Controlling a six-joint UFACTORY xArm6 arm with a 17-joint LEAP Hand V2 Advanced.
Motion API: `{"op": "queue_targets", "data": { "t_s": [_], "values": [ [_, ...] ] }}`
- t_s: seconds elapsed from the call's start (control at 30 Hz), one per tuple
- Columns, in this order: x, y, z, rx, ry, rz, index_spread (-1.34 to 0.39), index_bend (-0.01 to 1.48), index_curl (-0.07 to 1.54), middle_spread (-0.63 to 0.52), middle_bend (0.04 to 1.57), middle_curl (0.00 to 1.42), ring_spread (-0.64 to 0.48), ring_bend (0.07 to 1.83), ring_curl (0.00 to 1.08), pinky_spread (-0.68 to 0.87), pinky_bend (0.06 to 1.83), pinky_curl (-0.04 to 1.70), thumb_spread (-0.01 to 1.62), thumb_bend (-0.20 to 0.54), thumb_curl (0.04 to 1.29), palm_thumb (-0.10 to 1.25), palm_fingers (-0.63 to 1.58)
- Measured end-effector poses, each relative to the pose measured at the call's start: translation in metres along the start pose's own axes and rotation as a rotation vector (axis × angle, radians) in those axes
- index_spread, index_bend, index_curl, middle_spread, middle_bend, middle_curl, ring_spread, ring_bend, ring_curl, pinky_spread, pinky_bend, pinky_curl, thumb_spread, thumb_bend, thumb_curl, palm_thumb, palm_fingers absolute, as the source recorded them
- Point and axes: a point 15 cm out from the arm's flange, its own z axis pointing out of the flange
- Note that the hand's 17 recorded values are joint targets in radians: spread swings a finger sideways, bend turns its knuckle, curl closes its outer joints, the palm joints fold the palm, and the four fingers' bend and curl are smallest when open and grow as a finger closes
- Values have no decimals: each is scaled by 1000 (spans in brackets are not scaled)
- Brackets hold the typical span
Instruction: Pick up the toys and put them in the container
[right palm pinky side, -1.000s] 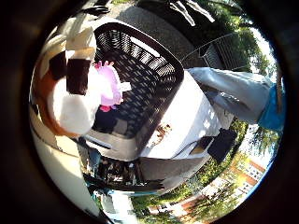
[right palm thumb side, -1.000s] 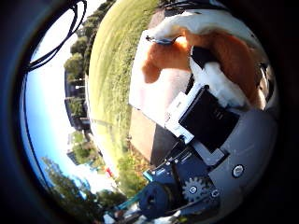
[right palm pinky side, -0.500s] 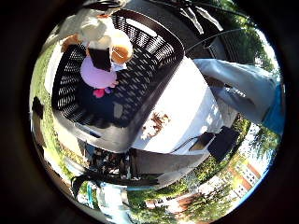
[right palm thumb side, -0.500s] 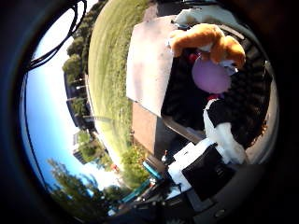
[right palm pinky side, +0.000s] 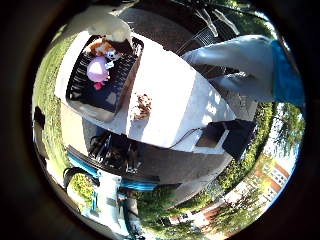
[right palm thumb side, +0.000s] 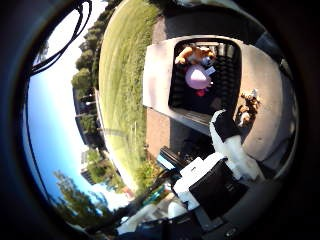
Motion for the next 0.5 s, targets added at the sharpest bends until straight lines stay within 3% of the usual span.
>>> {"op": "queue_targets", "data": {
  "t_s": [0.27,0.5],
  "values": [
    [83,16,51,-24,4,93,-232,183,236,95,169,324,295,457,309,498,714,423,1123,-27,532,747,50],
    [129,-5,150,-79,12,120,-214,167,249,95,167,316,293,454,311,494,719,391,1126,-26,520,740,60]
  ]
}}
